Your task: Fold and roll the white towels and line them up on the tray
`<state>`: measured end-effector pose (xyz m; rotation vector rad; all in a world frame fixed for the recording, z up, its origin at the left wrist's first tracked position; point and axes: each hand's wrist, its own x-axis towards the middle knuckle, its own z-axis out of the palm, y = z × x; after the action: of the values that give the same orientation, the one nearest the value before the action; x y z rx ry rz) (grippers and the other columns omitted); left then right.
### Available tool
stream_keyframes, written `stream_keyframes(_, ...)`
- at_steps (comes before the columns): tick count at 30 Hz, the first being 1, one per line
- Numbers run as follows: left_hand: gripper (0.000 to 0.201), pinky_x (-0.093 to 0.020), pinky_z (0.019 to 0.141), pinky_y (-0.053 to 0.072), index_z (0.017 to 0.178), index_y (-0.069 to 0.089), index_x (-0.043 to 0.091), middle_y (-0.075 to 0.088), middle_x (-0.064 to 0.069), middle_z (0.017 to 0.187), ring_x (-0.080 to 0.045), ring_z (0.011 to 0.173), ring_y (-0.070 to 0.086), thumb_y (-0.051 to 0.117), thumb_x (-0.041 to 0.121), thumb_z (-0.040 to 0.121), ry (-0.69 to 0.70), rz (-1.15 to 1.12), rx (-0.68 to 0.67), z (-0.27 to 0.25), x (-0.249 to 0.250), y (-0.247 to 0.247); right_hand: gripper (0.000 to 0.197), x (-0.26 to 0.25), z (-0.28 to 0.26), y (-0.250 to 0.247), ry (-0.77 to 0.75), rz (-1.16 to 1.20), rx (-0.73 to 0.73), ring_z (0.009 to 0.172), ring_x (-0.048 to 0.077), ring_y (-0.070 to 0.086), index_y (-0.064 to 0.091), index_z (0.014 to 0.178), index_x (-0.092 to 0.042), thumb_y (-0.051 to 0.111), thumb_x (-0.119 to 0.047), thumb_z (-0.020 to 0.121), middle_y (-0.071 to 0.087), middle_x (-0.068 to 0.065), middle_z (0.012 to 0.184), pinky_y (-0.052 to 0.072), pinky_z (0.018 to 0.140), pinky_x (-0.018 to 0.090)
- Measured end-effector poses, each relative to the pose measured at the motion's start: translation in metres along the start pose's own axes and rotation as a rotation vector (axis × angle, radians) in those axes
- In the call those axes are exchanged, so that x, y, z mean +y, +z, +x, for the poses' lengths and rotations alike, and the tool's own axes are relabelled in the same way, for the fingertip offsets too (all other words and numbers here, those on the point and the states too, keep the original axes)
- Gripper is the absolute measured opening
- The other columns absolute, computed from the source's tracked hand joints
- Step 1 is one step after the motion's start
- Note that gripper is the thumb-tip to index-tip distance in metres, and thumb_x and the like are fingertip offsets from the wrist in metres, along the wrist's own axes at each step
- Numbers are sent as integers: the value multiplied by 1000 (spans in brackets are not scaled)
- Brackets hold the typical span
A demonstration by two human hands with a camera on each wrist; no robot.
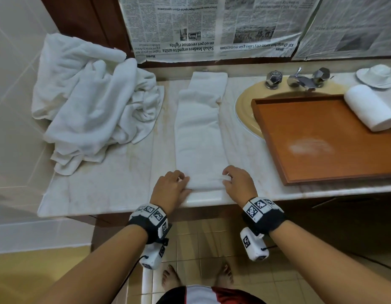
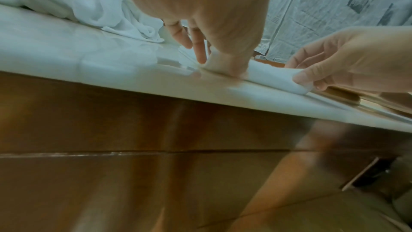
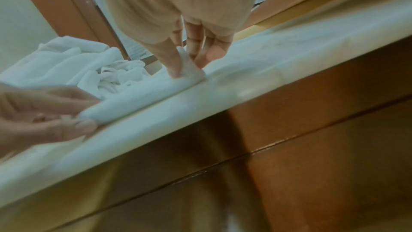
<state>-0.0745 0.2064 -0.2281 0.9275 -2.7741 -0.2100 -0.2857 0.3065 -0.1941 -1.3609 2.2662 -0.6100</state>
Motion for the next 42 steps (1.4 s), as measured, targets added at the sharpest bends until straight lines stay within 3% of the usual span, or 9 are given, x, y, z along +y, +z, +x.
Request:
stream_keyframes(3,42,-32,55,48,99,72,17,62,-3,100,-24,75,60,48,48,85,17,-29,29,-14,-3,6,11,8,-4,-5,49,123,-19,84,13,55,71,95,-12,66,-10,86,69,3,95,38,77,18)
stream_keyframes(12,36,-34,61,45,101,74,23,63,-1,91,-24,73,61,50,44,83,44,-61,132,-23,1,4,6,19,-14,-7,-102,47,-147,94,17,57,70,90,-4,66,-7,87,64,3,97,45,90,28)
stream_keyframes(17,32,-35,65,42,89,77,30,59,3,79,-19,67,59,49,44,83,-37,-155,97,-23,6,-1,13,18,-12,2,-106,0,-85,94,15,50,67,97,-5,56,-11,95,62,4,100,34,80,19)
stream_keyframes(22,19,-24,76,41,105,76,21,56,3,86,-16,83,56,64,25,91,-293,-494,-33,-21,3,-1,11,15,-12,6,-59,-27,-61,89,12,47,64,98,-10,54,-13,96,59,1,97,34,78,20)
stream_keyframes(28,13,-23,77,41,97,75,19,54,4,85,-12,79,54,63,18,90,-380,-466,-48,-10,6,-5,14,11,-14,10,-66,-2,-45,91,14,48,53,90,-19,53,-5,93,53,-2,93,34,75,19)
stream_keyframes(33,7,-26,64,49,83,74,15,59,2,84,-14,69,57,73,9,81,-223,-394,95,-18,4,-2,11,16,-23,13,-165,-44,49,95,8,44,67,98,-9,57,-9,93,47,-4,100,39,83,16)
stream_keyframes(36,15,-26,58,49,80,75,12,60,0,81,-16,73,55,63,20,85,-82,-311,122,-20,2,-2,11,17,-28,12,-250,-107,85,91,12,48,72,96,-6,64,-11,89,53,1,100,49,80,24)
stream_keyframes(39,33,-25,62,49,88,72,11,55,5,91,-7,81,46,50,34,90,-38,-343,102,-27,-6,4,15,25,-33,14,-353,-97,120,86,18,55,74,92,-7,74,-6,78,59,3,95,54,72,28)
stream_keyframes(42,20,-25,64,51,101,70,11,53,3,100,-7,81,49,66,26,89,-31,-352,62,-37,-10,5,25,35,-35,16,-373,-65,104,87,17,55,73,99,-11,77,-6,75,61,1,99,49,74,23)
